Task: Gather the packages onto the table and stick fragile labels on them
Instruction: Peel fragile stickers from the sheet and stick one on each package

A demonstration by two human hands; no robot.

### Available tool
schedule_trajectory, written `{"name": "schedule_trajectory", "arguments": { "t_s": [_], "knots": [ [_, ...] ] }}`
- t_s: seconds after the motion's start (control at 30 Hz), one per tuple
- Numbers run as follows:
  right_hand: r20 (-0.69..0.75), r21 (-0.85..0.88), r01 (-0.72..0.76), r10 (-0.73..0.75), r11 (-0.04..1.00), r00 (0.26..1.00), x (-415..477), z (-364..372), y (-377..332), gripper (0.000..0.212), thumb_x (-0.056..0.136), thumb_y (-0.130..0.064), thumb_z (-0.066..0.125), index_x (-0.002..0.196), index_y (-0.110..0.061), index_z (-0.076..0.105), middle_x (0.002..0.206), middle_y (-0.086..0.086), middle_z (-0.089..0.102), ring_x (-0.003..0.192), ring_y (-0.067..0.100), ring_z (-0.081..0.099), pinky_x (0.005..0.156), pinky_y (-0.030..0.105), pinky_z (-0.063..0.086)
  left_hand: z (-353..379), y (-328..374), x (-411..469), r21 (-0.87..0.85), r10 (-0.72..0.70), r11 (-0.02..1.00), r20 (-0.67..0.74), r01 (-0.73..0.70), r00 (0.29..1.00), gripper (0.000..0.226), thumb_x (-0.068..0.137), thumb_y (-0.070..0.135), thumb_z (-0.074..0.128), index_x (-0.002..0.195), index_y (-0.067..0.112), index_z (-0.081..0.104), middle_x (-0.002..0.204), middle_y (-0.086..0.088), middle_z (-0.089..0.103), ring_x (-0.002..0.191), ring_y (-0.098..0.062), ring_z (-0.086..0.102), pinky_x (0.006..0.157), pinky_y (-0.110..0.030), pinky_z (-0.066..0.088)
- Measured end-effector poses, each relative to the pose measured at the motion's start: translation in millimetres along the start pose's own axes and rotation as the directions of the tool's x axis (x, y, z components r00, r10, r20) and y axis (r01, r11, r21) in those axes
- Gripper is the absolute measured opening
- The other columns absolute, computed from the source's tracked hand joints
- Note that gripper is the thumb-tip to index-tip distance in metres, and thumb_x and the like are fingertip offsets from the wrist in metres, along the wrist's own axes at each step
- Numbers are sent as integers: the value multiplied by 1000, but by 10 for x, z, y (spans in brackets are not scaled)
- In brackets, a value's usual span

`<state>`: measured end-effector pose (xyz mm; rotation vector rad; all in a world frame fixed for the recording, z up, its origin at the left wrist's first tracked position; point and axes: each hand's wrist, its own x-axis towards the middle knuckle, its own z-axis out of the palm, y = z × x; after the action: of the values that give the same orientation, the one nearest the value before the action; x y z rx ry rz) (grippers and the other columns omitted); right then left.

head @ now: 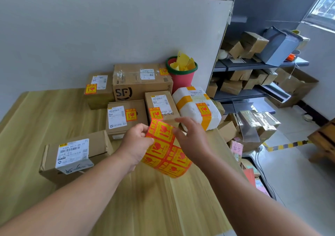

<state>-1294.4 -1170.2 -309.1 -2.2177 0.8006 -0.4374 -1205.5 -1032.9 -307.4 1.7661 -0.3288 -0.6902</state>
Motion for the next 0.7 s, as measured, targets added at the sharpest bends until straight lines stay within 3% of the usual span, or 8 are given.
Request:
{"name": "schedule_trajectory", "arguments": {
  "t_s": [0.17,0.3,0.43,0.53,0.7],
  "knots": [
    [-21,-76,170,-172,983,985,-49,46,-140,24,87,-26,66,111,-28,63,114,-11,59,112,13,51,97,40,41,-21,-8,-5,16,7,1000,-22,-7,1000,8,83,8,67,82,15,64,84,-9,71,78,-27,67,72,-40,55],
    [48,-78,319,-316,945,948,-105,105,-184,15,87,-19,65,102,-20,70,105,-7,63,102,12,53,83,27,42,3,40,-35,2,43,999,-51,-43,998,11,83,12,70,75,14,63,69,-2,68,64,-17,64,59,-28,46],
    [63,-47,288,-285,956,956,-108,97,-173,16,89,-18,62,103,-22,69,102,-12,60,95,9,55,78,25,43,31,76,-71,1,54,999,-24,-54,998,8,88,7,62,85,12,67,78,-5,71,68,-16,65,56,-24,46],
    [85,-71,278,-272,958,958,-117,73,-170,16,90,-19,60,104,-22,68,96,-12,58,86,7,53,71,23,41,63,61,-66,45,66,997,-5,-66,998,14,89,4,58,94,12,69,90,-9,71,83,-25,67,67,-30,51],
    [108,-27,233,-229,972,967,-162,57,-181,15,91,-24,60,105,-24,67,95,-9,67,88,10,60,76,28,49,79,78,-61,104,133,986,-58,-126,989,16,85,3,64,79,17,65,78,-5,68,74,-21,63,70,-36,53]
  ]
}}
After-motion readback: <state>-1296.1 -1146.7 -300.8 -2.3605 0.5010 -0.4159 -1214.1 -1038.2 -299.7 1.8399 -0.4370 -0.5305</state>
